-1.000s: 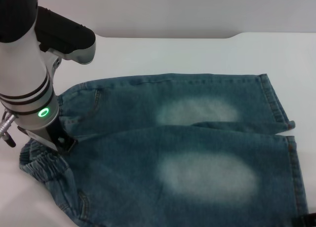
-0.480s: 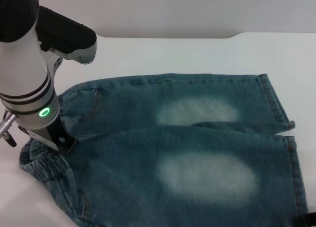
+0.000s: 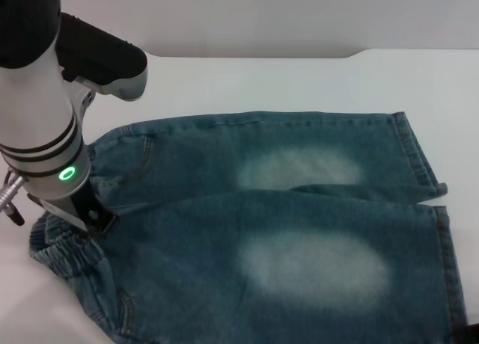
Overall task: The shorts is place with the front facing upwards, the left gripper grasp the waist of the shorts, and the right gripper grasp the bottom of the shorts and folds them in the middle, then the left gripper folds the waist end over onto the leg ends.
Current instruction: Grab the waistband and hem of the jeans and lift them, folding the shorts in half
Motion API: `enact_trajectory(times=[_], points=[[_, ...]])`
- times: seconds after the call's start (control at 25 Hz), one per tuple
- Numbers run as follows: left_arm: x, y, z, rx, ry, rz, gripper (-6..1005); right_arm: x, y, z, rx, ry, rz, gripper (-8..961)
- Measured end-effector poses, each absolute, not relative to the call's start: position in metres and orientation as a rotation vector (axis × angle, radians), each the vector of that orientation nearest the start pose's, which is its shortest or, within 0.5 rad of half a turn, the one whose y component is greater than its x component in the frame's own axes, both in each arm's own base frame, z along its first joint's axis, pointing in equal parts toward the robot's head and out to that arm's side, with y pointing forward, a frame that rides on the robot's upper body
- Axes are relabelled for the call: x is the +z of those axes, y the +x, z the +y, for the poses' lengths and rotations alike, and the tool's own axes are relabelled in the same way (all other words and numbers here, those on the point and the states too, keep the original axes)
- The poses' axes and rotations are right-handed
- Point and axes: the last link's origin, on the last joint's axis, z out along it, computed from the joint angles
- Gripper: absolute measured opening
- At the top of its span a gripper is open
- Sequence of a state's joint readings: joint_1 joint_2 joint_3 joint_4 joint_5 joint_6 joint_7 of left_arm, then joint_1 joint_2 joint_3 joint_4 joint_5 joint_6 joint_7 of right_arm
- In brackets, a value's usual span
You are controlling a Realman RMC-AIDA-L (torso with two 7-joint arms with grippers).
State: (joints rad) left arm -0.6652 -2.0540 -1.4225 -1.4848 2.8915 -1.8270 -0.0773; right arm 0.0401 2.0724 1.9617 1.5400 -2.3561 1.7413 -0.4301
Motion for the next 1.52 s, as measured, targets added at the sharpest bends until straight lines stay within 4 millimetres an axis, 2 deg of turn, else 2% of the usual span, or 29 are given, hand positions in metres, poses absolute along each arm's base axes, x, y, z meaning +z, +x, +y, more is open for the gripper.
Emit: enact_trajectory(times=[0.08,0.48,0.72,1.24,1.52], points=[[0.001,-0.167,0.326,0.914,-2.064,-1.169,22,0.045,0.297,0.219,-0.201,-2.236,1.838,149],[0.0,-0.168,0.325,0.919,-2.064,-1.171,22,0.05,0.298,0.225,-0.173,-2.225,1.836,-2],[0.0,-0.167,0.326,0.916,-2.066,-1.166,22,0.049,0.294,0.225,-0.169,-2.247,1.834,60],[0.0,-0.161,0.329,0.912,-2.071,-1.148,21,0.06,0.305,0.221,-0.169,-2.177,1.886,549],[-0.001,-0.16,0.33,0.912,-2.072,-1.146,22,0.052,0.307,0.22,-0.165,-2.187,1.922,549]])
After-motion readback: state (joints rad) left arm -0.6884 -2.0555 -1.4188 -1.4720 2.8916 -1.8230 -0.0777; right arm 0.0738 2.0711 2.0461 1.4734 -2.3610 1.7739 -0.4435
